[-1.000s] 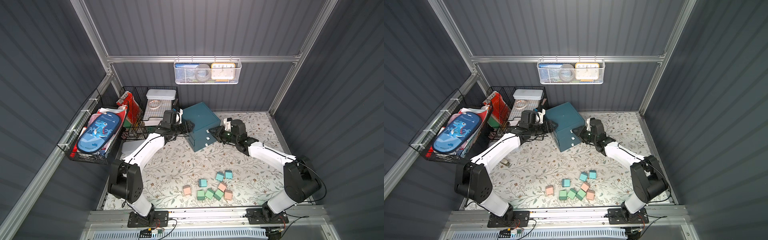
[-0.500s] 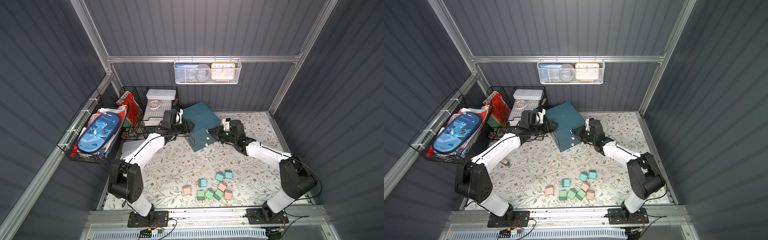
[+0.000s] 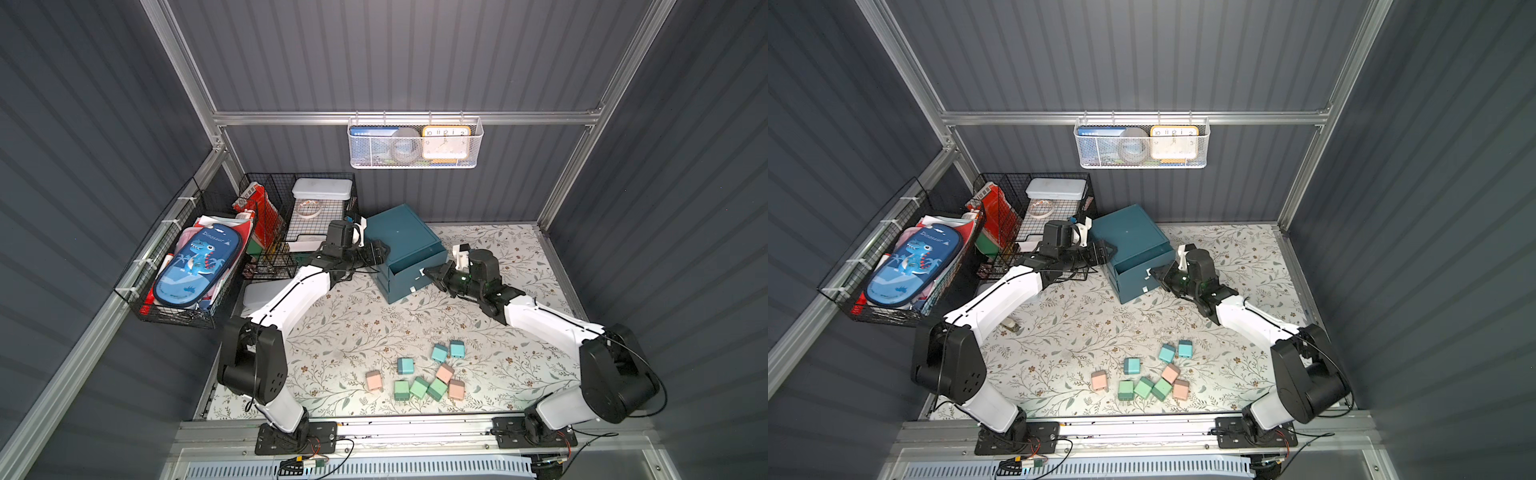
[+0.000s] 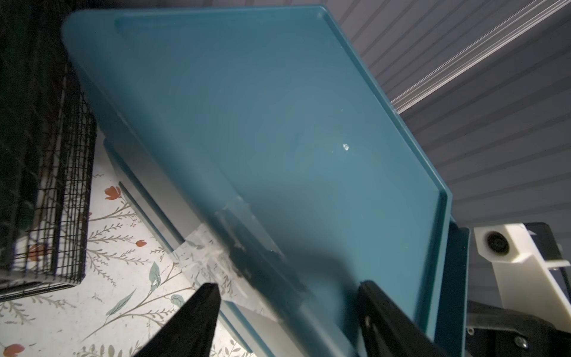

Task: Place the plugs into the drawer by color
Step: Open the drawer in the storage box.

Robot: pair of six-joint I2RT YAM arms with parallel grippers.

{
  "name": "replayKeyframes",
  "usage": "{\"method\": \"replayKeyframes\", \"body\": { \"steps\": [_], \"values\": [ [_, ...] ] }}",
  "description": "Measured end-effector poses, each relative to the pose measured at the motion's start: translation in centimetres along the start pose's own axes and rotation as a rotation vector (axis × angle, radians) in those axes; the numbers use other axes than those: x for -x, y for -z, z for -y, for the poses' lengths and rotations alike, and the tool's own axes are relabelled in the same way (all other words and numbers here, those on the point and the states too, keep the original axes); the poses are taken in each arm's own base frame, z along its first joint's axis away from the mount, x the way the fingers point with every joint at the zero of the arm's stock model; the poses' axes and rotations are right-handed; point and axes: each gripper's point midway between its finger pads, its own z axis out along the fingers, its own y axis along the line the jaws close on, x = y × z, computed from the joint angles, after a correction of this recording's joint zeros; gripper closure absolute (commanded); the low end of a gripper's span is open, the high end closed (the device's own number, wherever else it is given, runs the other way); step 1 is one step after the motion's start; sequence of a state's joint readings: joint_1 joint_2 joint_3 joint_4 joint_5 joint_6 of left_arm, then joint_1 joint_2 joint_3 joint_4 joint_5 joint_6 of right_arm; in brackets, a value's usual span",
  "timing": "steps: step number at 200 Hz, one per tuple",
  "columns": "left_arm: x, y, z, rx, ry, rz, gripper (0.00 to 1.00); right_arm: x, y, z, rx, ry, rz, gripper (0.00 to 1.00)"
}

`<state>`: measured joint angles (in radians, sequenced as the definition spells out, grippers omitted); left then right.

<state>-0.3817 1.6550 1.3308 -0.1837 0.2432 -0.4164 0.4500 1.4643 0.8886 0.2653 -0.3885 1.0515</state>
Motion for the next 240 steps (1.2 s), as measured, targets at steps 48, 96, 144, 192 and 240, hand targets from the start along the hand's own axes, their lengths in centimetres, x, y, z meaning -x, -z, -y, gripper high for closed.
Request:
{"method": "replayKeyframes", "body": {
  "steps": [48, 96, 144, 192, 240],
  "values": [
    [0.0, -0.1, 0.0, -0.004, -0.001, 0.002, 0.25, -1.5, 2.8, 0.5, -0.038, 0.039, -0.003, 1.00],
    [0.1, -0.1, 0.0, -0.005, -0.001, 0.002, 0.24, -2.4, 3.9, 1.0, -0.075, 0.067, -0.014, 1.00],
    [0.0, -0.1, 0.1, -0.007, -0.001, 0.001, 0.24, -3.1, 4.4, 1.3, -0.093, 0.088, -0.027, 0.94],
    [0.0, -0.1, 0.1, -0.008, -0.001, 0.001, 0.24, -2.0, 6.8, 0.4, -0.152, 0.212, 0.036, 0.71],
    [0.0, -0.1, 0.1, -0.009, -0.001, 0.001, 0.23, 0.9, 9.1, -3.6, -0.147, 0.364, 0.139, 0.61]
  ]
}}
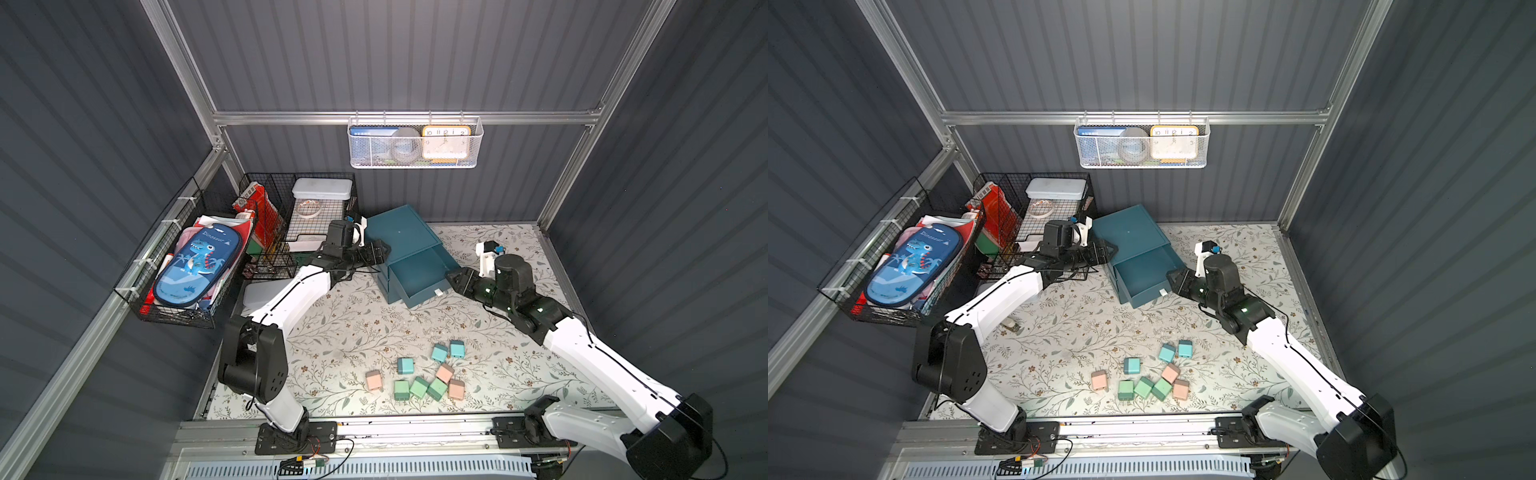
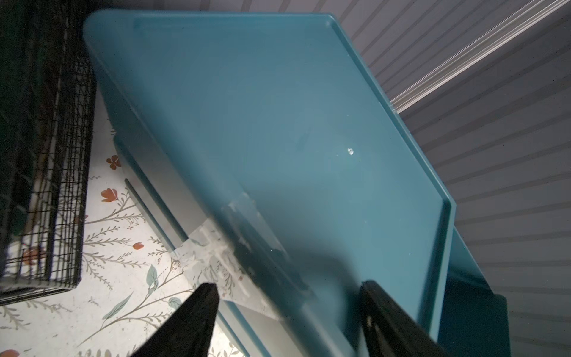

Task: Place the plugs into the drawer by color
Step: Open the drawer in the storage box, then adjust the storage box at the center of the board.

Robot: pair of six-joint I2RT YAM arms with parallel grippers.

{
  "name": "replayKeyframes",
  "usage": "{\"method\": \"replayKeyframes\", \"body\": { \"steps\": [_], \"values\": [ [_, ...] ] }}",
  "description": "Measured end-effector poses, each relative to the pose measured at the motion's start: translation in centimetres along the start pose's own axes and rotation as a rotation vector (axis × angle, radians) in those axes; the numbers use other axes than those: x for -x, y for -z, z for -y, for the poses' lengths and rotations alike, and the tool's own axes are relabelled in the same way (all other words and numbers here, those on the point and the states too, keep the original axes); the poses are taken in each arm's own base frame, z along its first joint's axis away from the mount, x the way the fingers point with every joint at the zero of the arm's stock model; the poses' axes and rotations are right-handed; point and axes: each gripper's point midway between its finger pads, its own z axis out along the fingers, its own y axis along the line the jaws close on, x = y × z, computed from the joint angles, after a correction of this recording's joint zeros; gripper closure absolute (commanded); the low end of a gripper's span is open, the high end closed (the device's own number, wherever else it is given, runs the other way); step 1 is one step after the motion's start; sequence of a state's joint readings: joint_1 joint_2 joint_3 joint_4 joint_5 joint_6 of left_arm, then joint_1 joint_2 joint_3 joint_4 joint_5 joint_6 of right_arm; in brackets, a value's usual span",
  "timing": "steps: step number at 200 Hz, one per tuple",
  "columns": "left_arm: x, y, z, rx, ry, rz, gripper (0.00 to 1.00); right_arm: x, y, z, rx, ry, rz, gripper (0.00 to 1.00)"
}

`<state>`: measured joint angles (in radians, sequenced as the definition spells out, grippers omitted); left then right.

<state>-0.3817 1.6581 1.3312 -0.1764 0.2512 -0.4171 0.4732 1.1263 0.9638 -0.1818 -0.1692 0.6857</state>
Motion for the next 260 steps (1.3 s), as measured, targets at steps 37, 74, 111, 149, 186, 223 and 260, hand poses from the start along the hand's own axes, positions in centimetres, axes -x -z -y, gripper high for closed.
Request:
{"method": "replayKeyframes", "body": {
  "steps": [37, 74, 111, 149, 186, 223, 260],
  "values": [
    [0.0, 0.0, 0.0, -0.002, 0.000, -0.001, 0.23, 3.2, -0.4, 1.2, -0.060, 0.057, 0.031, 0.58],
    [-0.1, 0.0, 0.0, -0.003, 0.000, -0.002, 0.22, 5.5, -2.8, 5.0, -0.146, 0.070, -0.012, 0.58],
    [-0.1, 0.0, 0.1, -0.006, 0.000, -0.003, 0.22, 4.0, -4.4, 5.6, -0.125, 0.081, -0.111, 0.57],
    [0.0, -0.2, 0.1, -0.008, 0.000, -0.005, 0.22, 3.4, -4.6, 5.2, -0.090, 0.082, -0.141, 0.57],
    [0.4, -0.5, 0.2, -0.010, -0.001, -0.004, 0.19, 2.8, -4.2, 5.2, -0.069, 0.074, -0.149, 0.57],
    [0.9, -0.2, 0.5, -0.014, -0.011, 0.006, 0.14, 2.3, -3.5, 4.9, -0.053, 0.071, -0.152, 0.57],
    [1.6, 1.5, 1.5, -0.022, -0.019, 0.028, 0.10, 2.6, -3.3, 4.9, -0.065, 0.082, -0.148, 0.54]
  ]
}}
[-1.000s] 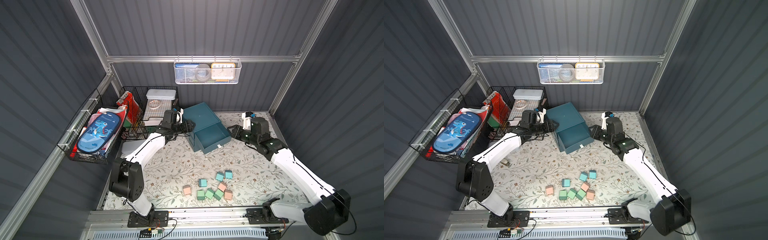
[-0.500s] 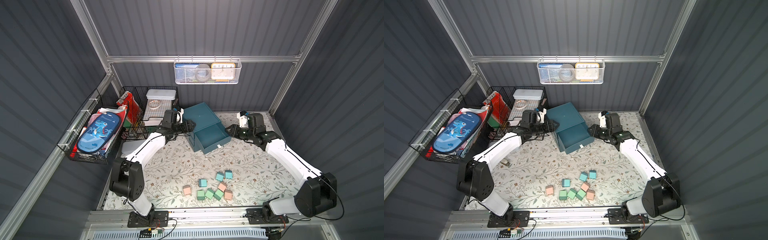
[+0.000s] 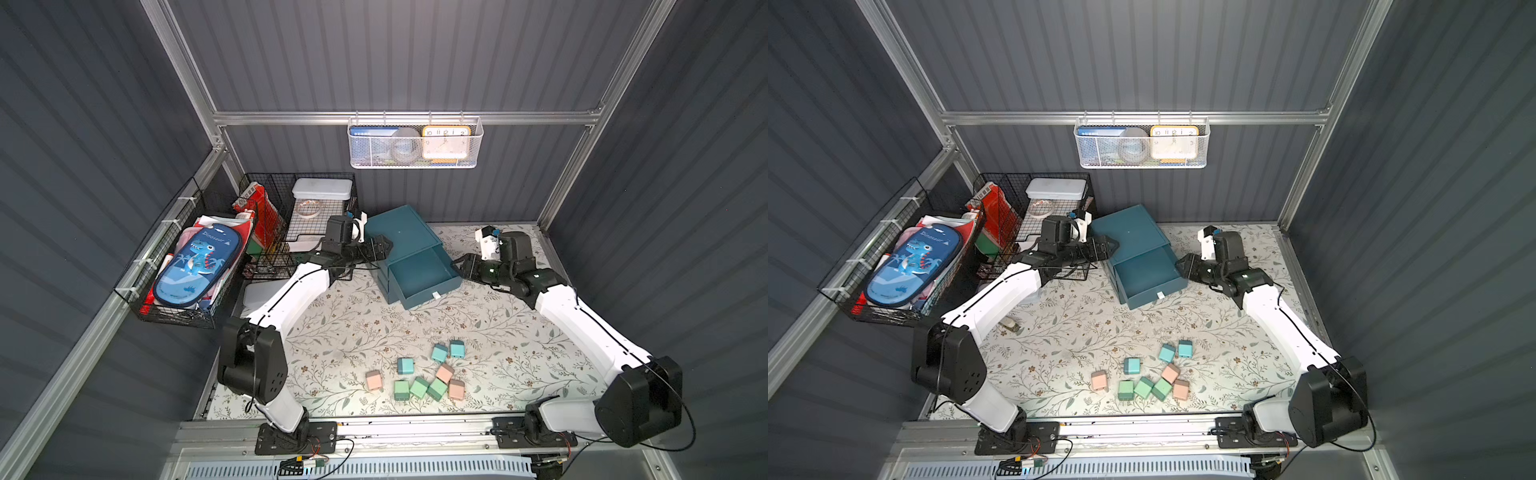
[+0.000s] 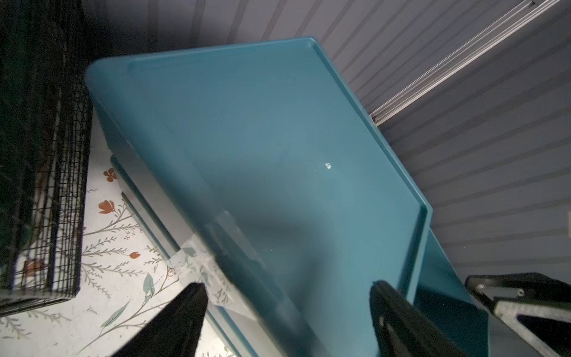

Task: Place the plugs into the drawer by color
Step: Adjust the storage box at the center of the board.

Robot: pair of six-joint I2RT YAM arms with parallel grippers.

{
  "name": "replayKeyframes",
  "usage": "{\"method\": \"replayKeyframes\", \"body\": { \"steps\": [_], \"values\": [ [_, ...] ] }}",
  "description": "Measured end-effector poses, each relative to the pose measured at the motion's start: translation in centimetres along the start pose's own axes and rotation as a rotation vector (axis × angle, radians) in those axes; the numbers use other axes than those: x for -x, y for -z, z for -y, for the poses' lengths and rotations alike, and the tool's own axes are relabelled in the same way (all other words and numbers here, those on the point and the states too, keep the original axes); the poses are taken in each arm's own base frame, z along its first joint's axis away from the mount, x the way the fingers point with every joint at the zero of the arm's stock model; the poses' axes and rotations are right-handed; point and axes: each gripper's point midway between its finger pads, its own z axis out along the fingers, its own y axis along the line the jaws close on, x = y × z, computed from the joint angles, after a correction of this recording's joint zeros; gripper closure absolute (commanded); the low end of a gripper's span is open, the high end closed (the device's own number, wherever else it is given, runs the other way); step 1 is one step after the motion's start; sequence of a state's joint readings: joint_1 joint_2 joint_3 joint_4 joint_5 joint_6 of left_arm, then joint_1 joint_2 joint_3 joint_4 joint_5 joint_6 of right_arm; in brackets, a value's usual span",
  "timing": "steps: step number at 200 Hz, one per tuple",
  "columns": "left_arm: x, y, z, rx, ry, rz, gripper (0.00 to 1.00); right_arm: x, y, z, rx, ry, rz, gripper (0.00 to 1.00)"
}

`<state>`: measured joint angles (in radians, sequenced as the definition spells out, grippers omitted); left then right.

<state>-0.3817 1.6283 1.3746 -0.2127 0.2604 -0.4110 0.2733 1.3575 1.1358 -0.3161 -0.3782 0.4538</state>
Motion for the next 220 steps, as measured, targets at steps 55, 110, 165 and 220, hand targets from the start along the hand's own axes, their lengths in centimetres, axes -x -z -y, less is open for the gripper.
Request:
{"method": "replayKeyframes", "body": {
  "steps": [55, 110, 165, 220],
  "values": [
    [-0.3, 3.6, 1.4, -0.025, 0.006, 0.052, 0.09, 4.1, -1.5, -1.1, 0.019, 0.020, 0.042, 0.48],
    [-2.4, 1.4, 0.6, -0.058, 0.049, -0.012, 0.08, 5.5, -4.8, -1.6, 0.064, 0.016, -0.003, 0.38],
    [-3.1, -2.2, 0.0, -0.099, 0.078, -0.074, 0.09, 5.5, -6.1, -1.8, 0.095, 0.005, -0.038, 0.38],
    [-1.2, -4.5, 0.0, -0.112, 0.074, -0.070, 0.09, 6.1, -6.4, -1.8, 0.101, 0.007, -0.032, 0.37]
  ]
}}
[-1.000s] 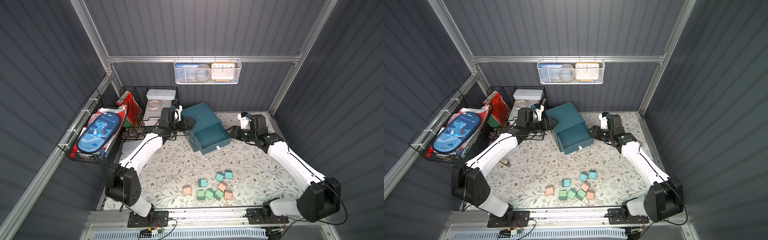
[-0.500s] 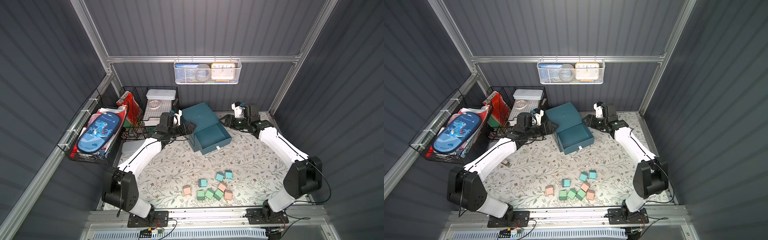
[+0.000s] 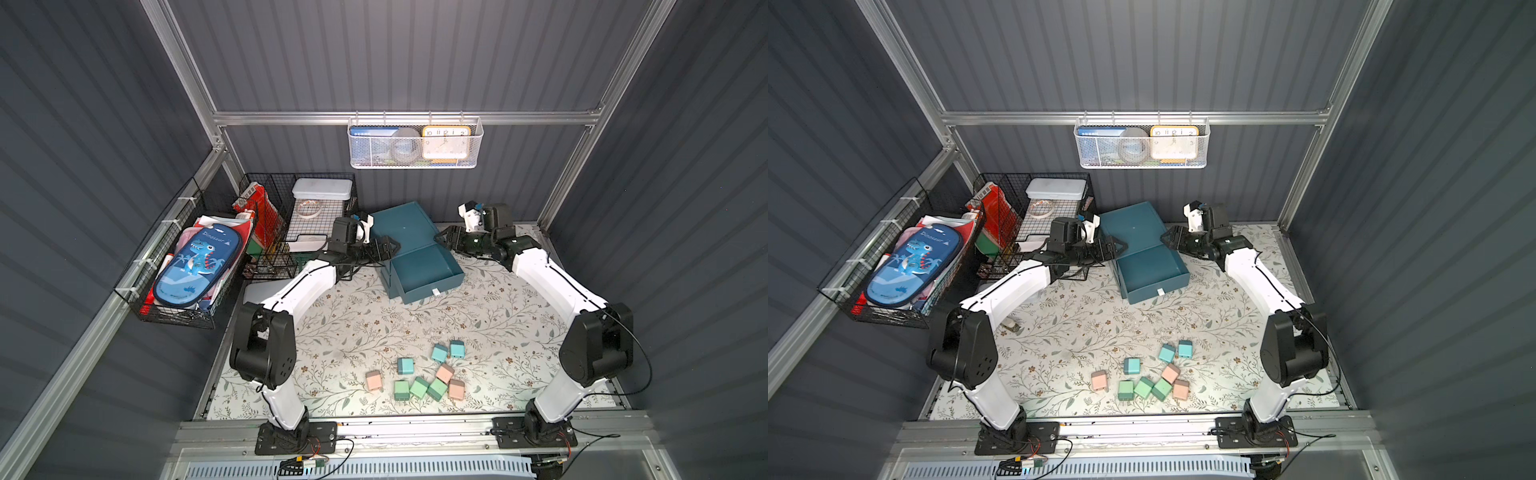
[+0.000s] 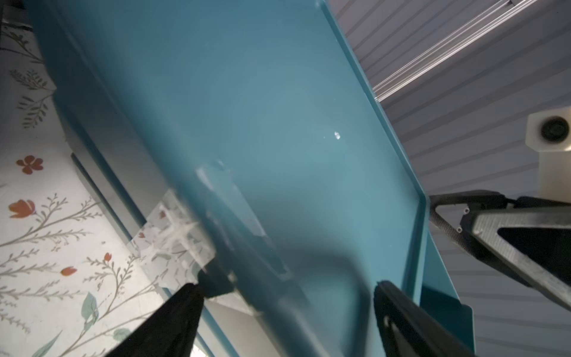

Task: Place the plugs into the drawer by color
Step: Adjust the storage box at the center of the board.

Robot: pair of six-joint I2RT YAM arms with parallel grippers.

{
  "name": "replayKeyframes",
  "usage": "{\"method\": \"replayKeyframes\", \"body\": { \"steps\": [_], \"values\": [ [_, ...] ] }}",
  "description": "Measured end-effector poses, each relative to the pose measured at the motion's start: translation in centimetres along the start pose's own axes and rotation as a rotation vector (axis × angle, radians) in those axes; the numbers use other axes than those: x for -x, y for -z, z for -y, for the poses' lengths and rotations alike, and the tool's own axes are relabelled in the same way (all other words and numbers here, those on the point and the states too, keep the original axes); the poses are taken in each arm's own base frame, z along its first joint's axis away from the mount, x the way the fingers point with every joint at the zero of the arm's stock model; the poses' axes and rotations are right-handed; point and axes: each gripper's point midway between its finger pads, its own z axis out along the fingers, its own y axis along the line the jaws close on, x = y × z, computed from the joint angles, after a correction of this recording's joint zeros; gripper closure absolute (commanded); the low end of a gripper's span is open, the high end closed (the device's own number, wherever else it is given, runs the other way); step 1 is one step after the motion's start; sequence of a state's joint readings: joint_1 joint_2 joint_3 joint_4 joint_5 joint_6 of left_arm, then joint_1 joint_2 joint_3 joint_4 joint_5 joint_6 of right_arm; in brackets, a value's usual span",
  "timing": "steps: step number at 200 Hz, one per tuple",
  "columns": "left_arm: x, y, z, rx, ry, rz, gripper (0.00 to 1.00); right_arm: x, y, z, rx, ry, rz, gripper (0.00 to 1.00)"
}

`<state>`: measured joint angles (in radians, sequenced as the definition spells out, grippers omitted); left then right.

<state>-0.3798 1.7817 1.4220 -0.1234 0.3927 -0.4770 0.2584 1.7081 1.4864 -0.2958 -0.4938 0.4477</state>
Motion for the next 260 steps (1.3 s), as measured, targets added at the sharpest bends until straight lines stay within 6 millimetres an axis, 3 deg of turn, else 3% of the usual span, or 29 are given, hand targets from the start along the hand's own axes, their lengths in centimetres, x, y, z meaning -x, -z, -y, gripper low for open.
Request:
{"method": "replayKeyframes", "body": {
  "steps": [95, 116, 147, 173, 199, 232, 260],
  "values": [
    [2.2, -1.6, 0.0, 0.007, -0.040, -0.002, 0.09, 0.1, 0.7, 0.2, -0.024, 0.012, 0.014, 0.38],
    [2.4, -1.8, 0.0, 0.005, -0.042, 0.001, 0.09, 0.0, 2.3, -0.2, -0.047, 0.027, 0.038, 0.39],
    [2.8, -2.0, 0.1, 0.007, -0.043, -0.001, 0.09, -1.2, 7.1, -0.3, -0.125, 0.046, 0.118, 0.41],
    [3.3, -1.3, 0.0, 0.013, -0.050, 0.005, 0.08, -4.0, 11.7, 1.1, -0.231, 0.037, 0.175, 0.43],
    [4.1, 0.6, 0.2, 0.034, -0.062, 0.028, 0.08, -8.8, 15.0, 3.7, -0.346, 0.007, 0.190, 0.45],
    [4.2, 4.4, 1.8, 0.038, -0.088, 0.083, 0.08, -15.8, 14.3, 7.2, -0.450, -0.038, 0.075, 0.46],
    [4.3, 5.2, 2.4, 0.031, -0.106, 0.099, 0.08, -21.1, 11.8, 8.8, -0.499, -0.053, -0.084, 0.44]
  ]
}}
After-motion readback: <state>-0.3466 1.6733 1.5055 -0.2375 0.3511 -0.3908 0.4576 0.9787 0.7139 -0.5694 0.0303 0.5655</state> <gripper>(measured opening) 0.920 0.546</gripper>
